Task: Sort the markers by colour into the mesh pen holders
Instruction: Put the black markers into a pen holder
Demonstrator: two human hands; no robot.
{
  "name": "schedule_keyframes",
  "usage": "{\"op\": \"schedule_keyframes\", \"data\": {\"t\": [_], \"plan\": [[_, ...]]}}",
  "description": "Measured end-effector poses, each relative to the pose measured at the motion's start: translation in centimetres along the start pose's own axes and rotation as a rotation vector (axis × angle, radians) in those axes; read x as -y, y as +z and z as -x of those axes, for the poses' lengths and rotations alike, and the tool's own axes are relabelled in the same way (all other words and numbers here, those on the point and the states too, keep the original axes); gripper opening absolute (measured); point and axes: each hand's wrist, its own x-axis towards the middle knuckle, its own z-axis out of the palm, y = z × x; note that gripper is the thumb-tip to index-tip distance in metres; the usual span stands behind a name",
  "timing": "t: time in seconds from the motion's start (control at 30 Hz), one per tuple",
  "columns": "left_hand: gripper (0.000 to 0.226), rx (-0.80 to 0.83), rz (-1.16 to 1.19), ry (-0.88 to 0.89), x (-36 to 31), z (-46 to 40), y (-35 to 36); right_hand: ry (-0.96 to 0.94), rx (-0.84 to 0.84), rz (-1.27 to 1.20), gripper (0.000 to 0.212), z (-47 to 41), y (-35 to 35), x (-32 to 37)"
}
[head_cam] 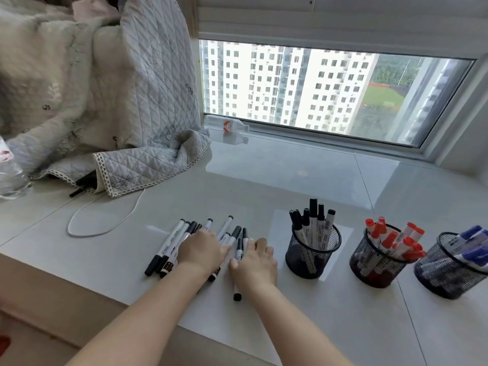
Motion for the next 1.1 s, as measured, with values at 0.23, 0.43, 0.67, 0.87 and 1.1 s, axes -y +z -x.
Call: {"op": "schedule_keyframes", "data": {"t": [0.23, 0.43, 0.67, 0.87, 1.1], "plan": [[0.061, 0.059, 0.011, -0.058, -0.9, 0.1, 0.1, 0.047, 0.015, -0.011, 0.050, 0.1, -0.5, -0.8], [0.047, 0.172, 0.057, -0.098, -2.5, 0.4, 0.7, 0.102, 0.021, -0.053, 0.034, 0.6, -1.2, -1.0], [0.030, 0.206, 0.100, -0.153, -2.8, 0.7, 0.4, 0.083, 0.084, -0.020, 0.025, 2.3, -2.7, -3.2], [0.027, 0.269, 0.212, -0.197, -3.0, 1.3, -0.8, 0.012, -0.060, -0.347, 0.020, 4.2, -6.9, -4.1], [0.014, 0.140, 0.698, -0.190, -4.2, 1.9, -2.3, -0.045, -0.404, -1.171, 0.047, 2.6, -15.3, -5.8]]}}
